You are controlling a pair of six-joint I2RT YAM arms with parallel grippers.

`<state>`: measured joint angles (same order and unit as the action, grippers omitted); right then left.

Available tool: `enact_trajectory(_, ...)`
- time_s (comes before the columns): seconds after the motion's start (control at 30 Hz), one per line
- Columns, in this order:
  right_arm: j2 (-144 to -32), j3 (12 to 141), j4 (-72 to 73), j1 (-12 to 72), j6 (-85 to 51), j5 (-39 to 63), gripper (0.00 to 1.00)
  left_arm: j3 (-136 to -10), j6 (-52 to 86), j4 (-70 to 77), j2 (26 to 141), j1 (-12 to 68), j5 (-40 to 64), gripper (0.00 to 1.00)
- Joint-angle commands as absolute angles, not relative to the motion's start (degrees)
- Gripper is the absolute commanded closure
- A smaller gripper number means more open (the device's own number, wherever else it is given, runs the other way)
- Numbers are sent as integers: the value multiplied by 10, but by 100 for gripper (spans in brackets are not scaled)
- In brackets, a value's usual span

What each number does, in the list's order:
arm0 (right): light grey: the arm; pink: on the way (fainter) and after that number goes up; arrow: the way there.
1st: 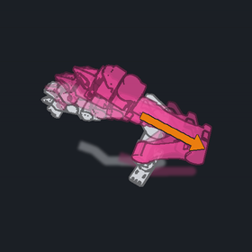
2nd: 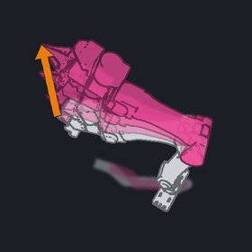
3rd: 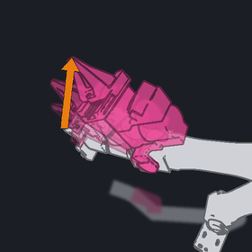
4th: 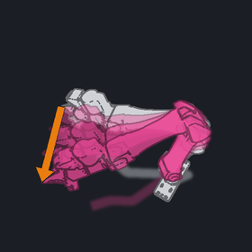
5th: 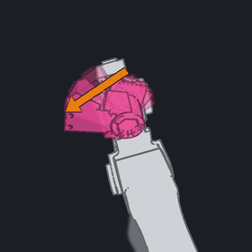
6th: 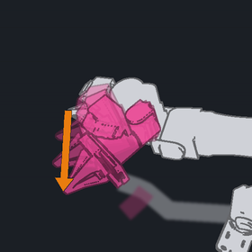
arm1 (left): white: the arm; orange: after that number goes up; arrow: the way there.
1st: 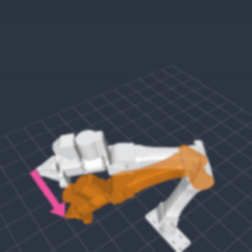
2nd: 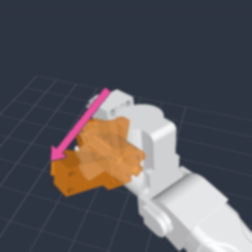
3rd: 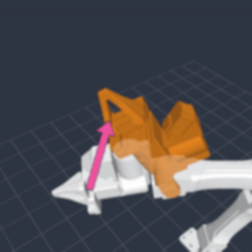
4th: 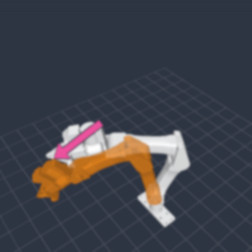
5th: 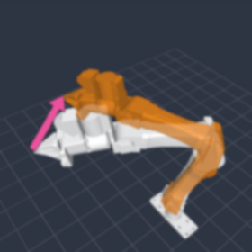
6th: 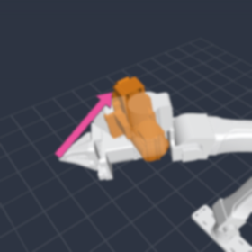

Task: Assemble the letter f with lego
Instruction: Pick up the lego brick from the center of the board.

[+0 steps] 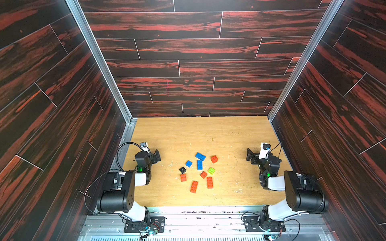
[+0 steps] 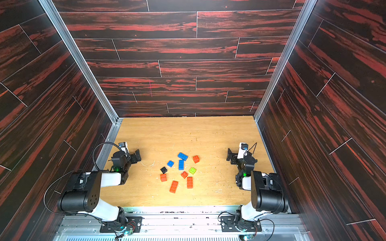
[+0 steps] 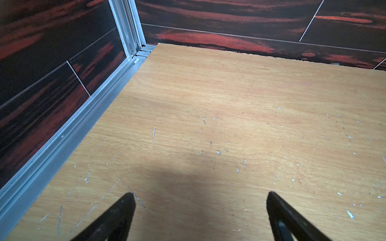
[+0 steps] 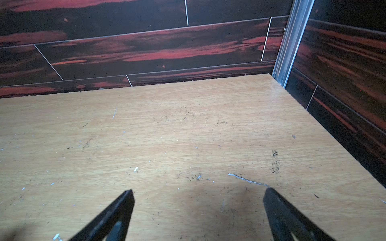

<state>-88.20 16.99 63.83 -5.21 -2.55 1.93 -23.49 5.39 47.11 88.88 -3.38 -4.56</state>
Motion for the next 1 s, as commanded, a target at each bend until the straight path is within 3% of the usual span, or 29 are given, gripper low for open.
enact_trajectory(0.0, -888, 176, 641, -54, -27, 20, 2, -246, 52, 465, 878, -36, -54, 0)
enact_trajectory(0.17, -844, 188, 580, -53, -26, 16, 2, -279, 50, 362, 831, -37, -50, 0)
enact_trajectory(0.43, -796, 241, 409, -31, 8, 103, 2, -280, 66, 286, 747, -37, -49, 0)
enact_trajectory(0.63, -818, 348, 211, 71, 44, 54, 2, -310, 82, 167, 682, -34, -36, 0)
enact_trajectory(0.73, -847, 419, 107, 153, 68, -34, 2, -314, 100, 125, 648, -32, -43, 0)
enact_trajectory(0.97, -872, 538, -51, 221, 60, 49, 4, -343, 164, 16, 561, -14, 25, 0)
